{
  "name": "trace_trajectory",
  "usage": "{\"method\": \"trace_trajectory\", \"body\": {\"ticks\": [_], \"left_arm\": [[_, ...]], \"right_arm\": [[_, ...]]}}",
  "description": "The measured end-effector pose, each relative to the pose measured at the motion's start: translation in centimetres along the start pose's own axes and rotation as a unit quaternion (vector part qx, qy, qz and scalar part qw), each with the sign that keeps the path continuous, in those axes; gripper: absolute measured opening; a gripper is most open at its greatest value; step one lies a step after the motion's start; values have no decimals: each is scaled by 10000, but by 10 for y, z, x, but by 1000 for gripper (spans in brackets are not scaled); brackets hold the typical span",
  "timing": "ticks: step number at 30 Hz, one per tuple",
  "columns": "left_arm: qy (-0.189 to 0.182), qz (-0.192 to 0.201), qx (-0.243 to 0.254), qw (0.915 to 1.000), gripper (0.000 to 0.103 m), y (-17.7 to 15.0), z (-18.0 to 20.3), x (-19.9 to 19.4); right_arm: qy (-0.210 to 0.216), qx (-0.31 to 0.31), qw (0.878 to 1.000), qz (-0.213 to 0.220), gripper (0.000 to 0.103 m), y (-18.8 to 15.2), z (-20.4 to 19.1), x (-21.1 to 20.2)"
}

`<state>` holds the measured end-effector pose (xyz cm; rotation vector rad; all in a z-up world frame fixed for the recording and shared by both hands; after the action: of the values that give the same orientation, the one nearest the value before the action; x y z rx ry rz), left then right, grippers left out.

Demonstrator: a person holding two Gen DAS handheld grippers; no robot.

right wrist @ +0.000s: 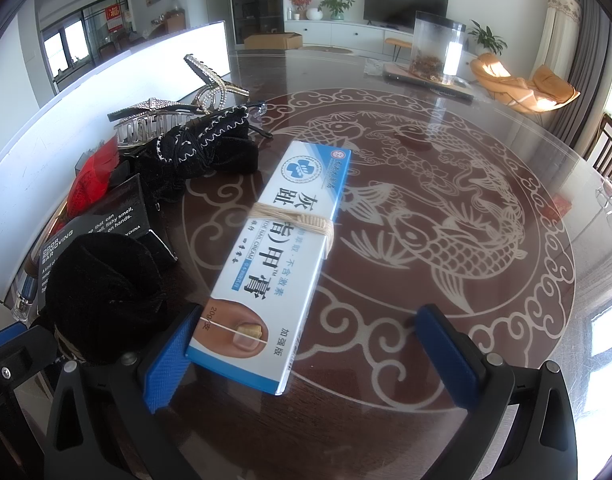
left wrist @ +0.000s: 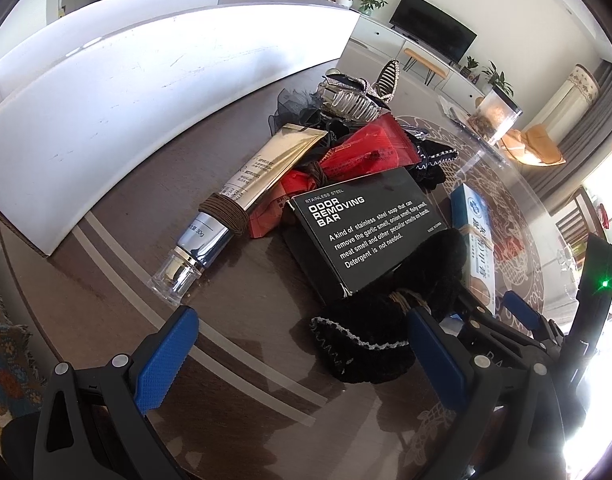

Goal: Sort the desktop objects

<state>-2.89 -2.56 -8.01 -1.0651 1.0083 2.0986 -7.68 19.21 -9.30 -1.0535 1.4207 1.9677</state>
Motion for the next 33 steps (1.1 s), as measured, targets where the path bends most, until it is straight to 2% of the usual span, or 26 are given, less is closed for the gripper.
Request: {"method": "trace_trajectory", "body": {"ticks": [10,18,33], "left_arm": [[-16,10,-4,10000,103,-1,-1,-2],[-272,27,-54,9996,103,-2,1,-7],[-210,3,29,9998,103,-3,6,-4]], "right_arm": [[0,0,10000,0,103,0,0,0],[1,0,10000,1,103,0,0,0],[1,0,10000,1,103,0,0,0]]}}
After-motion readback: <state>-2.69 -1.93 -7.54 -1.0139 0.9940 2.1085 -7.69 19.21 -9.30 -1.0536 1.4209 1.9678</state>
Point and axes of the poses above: each gripper's, at about its wrist camera, not at the fingertips, and x roughly the way its jaws point, z to its right, y to its top, the point moved 3 cm from there along x, roughly the way its jaws point, and after that the axes turned 15 degrees about -x, right-handed, at the moved point
